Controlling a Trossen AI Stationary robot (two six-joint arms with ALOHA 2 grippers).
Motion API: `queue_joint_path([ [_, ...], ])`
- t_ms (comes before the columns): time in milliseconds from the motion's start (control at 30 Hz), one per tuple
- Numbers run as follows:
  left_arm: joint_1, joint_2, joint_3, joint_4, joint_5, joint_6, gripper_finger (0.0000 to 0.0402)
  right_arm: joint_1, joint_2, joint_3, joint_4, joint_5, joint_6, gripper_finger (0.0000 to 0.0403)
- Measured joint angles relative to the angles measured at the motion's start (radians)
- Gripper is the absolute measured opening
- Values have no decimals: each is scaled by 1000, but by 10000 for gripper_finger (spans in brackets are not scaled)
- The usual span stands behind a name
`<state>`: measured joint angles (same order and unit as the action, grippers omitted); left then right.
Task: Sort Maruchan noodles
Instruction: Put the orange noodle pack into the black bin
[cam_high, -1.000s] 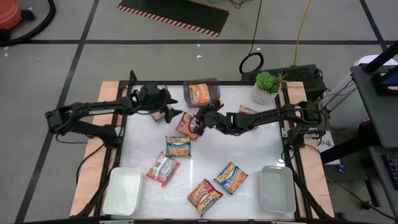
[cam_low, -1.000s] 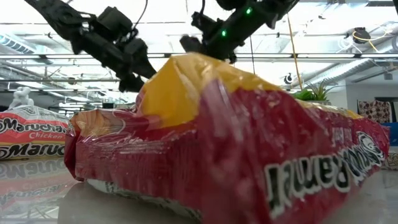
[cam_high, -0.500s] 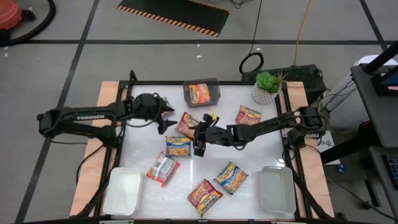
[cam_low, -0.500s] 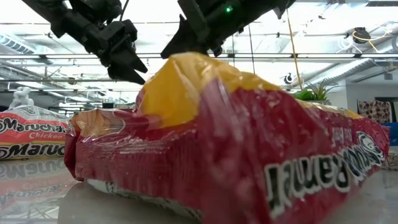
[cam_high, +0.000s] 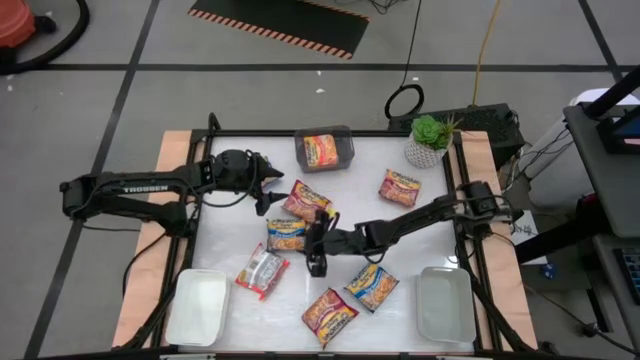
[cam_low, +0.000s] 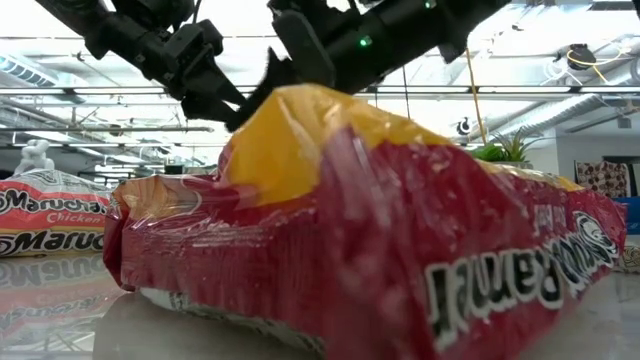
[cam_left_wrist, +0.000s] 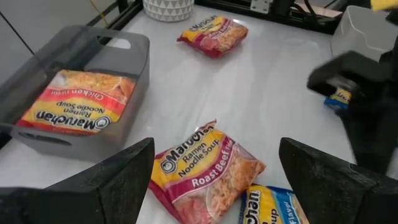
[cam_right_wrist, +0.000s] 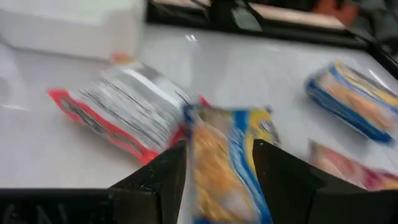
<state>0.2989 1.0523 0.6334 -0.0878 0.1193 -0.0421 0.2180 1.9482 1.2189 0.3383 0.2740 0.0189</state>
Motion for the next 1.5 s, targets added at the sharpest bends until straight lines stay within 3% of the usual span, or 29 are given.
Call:
queue_joint_path([
  [233,2,0,0,16,0,38,346,4,89,1,179,-140,44,178],
  [400,2,0,0,47,1,61,346,10,158,42,173,-146,126,178],
  [600,3,0,0,99,2,85,346,33,229,313,-106,-132,55,178],
  [767,4,0,0,105,1,93,346,52,293,443,-340,-15,-16,179],
  [933,4,0,0,89,2,93,346,82,320,444,-328,26,-142,205],
  [1167,4,0,0,81,2,93,346,88,321,444,-333,65,-166,258],
  [1500,5,0,0,67,1,95,346,60,319,337,-277,51,-128,239],
])
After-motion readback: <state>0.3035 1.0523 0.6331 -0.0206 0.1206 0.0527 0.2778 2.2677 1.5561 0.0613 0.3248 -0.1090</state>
